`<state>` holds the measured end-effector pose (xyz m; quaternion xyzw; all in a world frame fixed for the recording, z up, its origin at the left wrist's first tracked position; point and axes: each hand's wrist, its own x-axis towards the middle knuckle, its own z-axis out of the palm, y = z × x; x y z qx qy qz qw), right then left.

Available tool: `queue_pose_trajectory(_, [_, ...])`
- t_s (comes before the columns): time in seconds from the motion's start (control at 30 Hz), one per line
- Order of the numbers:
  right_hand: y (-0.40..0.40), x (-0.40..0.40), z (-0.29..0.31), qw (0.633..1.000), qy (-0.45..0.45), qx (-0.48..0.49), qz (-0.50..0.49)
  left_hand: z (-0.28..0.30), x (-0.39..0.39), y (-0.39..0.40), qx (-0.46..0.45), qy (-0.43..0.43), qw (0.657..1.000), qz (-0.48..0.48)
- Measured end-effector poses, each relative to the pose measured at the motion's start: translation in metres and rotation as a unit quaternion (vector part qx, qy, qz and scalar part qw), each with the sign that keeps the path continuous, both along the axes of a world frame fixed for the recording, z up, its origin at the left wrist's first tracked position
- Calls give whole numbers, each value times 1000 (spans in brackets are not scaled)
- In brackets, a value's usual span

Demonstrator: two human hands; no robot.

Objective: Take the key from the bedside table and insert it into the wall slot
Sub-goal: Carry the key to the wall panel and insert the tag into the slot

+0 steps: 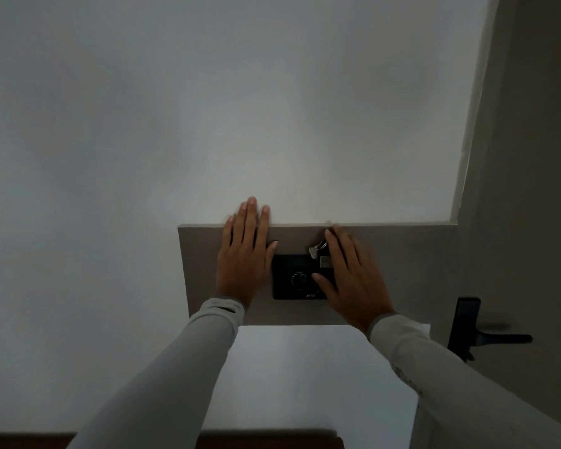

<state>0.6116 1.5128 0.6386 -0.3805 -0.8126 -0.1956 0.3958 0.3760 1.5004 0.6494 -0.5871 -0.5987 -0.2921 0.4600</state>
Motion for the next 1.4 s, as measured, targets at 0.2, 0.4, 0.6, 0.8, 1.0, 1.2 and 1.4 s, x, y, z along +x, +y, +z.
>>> queue_pose_trajectory(0.2, [-1,6,5,999,-43,4,-19,1,1,-1,-9,-2,1000,-1])
queue_pose_trajectory(0.4, [-5,11,15,998,-27,-39,35,3,2,-5,-25,-4,1000,0])
queue_pose_trajectory(0.6, [0,2,51,987,79,-73,116,4,0,-6,-29,5,1000,4])
queue_pose_trajectory(0.8, [-2,-5,89,987,-91,-125,50,3,-1,-4,-27,8,1000,3])
queue_pose_trajectory(1.0, [-6,-10,94,981,-137,-132,26,4,0,-6,-34,6,999,6])
queue_pose_trajectory(1.2, [-6,-19,94,977,-209,-44,-11,6,2,-10,-40,5,999,9])
queue_pose_trajectory(1.4, [-2,-18,80,979,-203,15,-26,6,2,-9,-44,0,999,4])
